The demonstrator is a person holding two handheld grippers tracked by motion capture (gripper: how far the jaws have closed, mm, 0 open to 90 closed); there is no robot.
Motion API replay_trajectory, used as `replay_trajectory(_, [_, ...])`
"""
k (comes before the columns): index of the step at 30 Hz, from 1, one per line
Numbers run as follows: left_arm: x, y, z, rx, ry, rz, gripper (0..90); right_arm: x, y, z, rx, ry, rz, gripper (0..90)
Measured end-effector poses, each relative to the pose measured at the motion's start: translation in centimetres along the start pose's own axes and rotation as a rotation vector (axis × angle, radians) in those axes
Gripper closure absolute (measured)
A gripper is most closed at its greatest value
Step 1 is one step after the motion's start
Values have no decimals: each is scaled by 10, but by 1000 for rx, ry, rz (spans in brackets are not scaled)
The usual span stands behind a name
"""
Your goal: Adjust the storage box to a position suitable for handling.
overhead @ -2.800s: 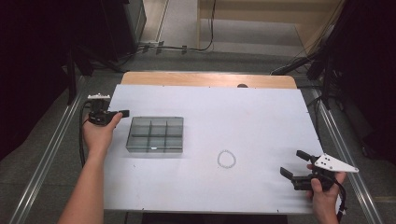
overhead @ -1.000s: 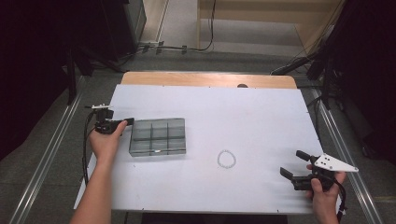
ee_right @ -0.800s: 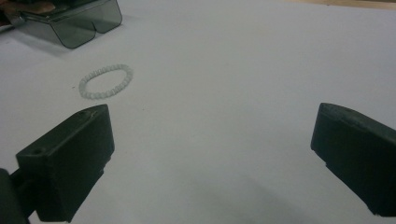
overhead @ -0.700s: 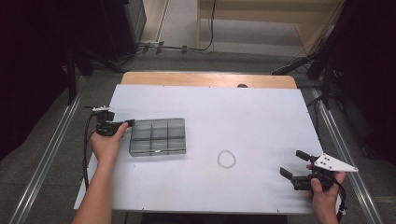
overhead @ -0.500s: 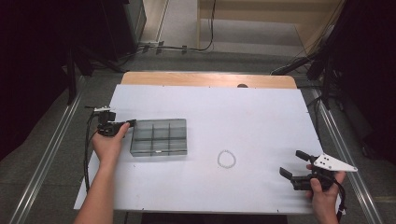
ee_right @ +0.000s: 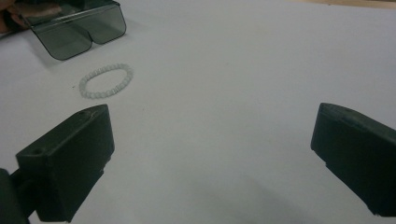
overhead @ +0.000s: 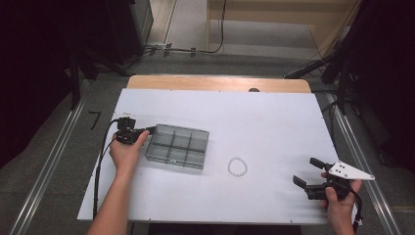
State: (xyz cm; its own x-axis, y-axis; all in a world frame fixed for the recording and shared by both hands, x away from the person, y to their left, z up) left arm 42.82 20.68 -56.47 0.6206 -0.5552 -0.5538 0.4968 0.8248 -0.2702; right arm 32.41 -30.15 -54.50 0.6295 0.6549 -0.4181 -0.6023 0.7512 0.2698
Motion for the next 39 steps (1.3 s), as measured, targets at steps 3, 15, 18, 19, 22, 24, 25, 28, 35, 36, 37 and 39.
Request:
replay_trajectory(3, [3,-6,0,12,5,-14,900,0,0,0,-1,2,-2,0])
replay_trajectory(15, [18,-47,-5,79,39,-80,900,0,0,0,-4,2,0,0])
replay_trajectory(18, [17,-57,-10,85,46,-87,900,0,0,0,-4,3,0,0])
replay_trajectory(19, [16,-59,-11,81,43,-88,900,0,0,0,-4,3,1,0])
replay_trajectory(22, [14,-67,-19,82,57,-82,900,0,1,0,-3,3,1,0])
replay_trajectory(24, [13,-69,-21,84,60,-83,900,0,1,0,-3,3,1,0])
replay_trajectory(25, [10,-74,-25,88,63,-82,900,0,1,-1,-4,5,0,0])
replay_trajectory(28, [6,-84,-31,98,66,-91,900,0,0,-1,-5,6,-3,0])
replay_trajectory(35, [0,-105,-46,139,87,-80,900,1,1,-1,-11,8,-4,0])
replay_trajectory(36, [0,-107,-48,140,87,-79,900,1,1,-1,-10,9,-6,0])
replay_trajectory(37, [-1,-110,-50,143,90,-88,900,1,1,-1,-12,10,-5,0])
replay_trajectory(39, [-1,-113,-51,144,89,-88,900,1,1,-1,-13,11,-5,0])
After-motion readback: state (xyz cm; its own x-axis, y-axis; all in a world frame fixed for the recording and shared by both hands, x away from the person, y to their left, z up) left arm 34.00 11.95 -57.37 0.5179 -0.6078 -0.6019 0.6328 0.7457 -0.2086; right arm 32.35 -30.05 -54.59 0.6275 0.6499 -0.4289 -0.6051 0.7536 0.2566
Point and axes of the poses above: each handheld gripper's, and its own axes: x roughly forward along the jaws, z roughly out of its top, y roughly to its left, the point moved 10 cm from there along x, roughly forward along the jaws, and after that the axes turned 11 degrees about x, right-handed, at the moved point
